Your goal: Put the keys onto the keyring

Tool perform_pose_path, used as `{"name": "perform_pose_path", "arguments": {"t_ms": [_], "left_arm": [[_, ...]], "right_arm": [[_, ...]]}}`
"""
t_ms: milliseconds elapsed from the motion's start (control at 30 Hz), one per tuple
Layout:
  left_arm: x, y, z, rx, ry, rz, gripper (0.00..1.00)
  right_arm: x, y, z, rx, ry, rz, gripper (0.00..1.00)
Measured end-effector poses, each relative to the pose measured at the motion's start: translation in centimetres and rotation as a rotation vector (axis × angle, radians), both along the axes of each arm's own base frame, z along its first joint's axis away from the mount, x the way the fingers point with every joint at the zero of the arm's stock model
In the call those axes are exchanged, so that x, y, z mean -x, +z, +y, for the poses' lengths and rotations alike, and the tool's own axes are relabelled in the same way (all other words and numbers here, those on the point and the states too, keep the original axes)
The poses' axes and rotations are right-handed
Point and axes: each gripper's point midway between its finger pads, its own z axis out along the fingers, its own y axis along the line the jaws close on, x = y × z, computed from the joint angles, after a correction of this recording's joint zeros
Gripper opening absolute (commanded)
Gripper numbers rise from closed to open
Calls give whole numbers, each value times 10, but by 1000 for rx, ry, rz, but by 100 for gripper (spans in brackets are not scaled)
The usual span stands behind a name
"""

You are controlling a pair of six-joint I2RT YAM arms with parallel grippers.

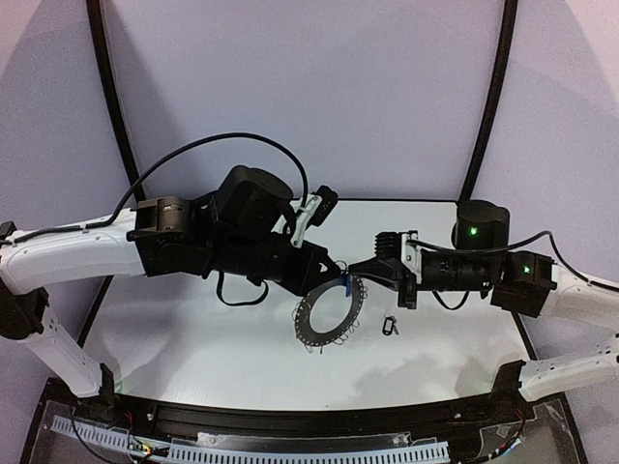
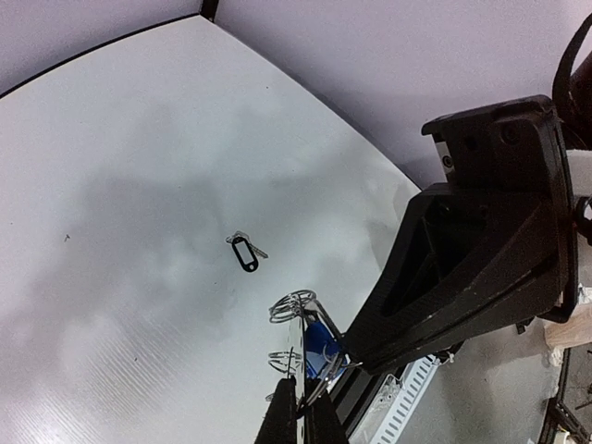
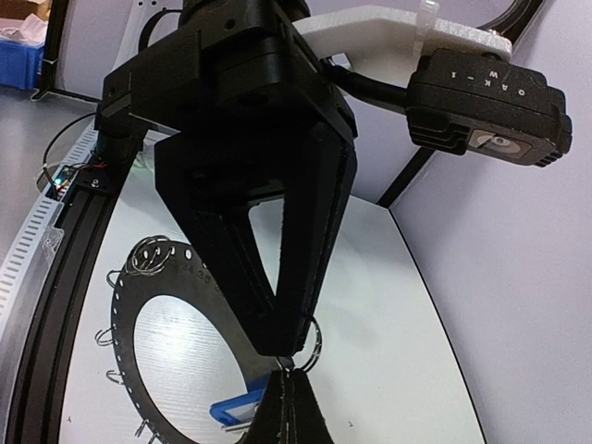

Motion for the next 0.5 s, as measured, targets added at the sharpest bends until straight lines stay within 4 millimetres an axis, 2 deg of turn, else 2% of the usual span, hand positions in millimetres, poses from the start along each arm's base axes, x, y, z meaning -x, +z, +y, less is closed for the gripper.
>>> {"name": "perform_pose_path", "arguments": {"t_ms": [100,167,267,367,400,433,467,500], "left_arm": [[0,0,0,-1,-4,-1,1],[-11,-2,6,-14,40,-30,1],[-30,-6,18,-31,96,-89,1],[-40,-8,23,-25,107,-169,1],[-40,-8,24,-21,100,-188,1],[-39,-7,23,-13,87,-213,1],[-38,-6,24,-5,65,-253,1],[-37,-5,24,-2,57,-265,1]], "right_arm": [[1,-1,0,3,0,7,11],[11,-9,-1,33,42,39,15],[27,-22,-1,78,105,100,34],[37,-27,-3,112,147,141,43],[37,-27,-3,113,147,151,50],[38,-26,-4,114,145,158,64],[37,-24,-4,108,135,170,69],[37,-24,-4,107,132,170,80]]}}
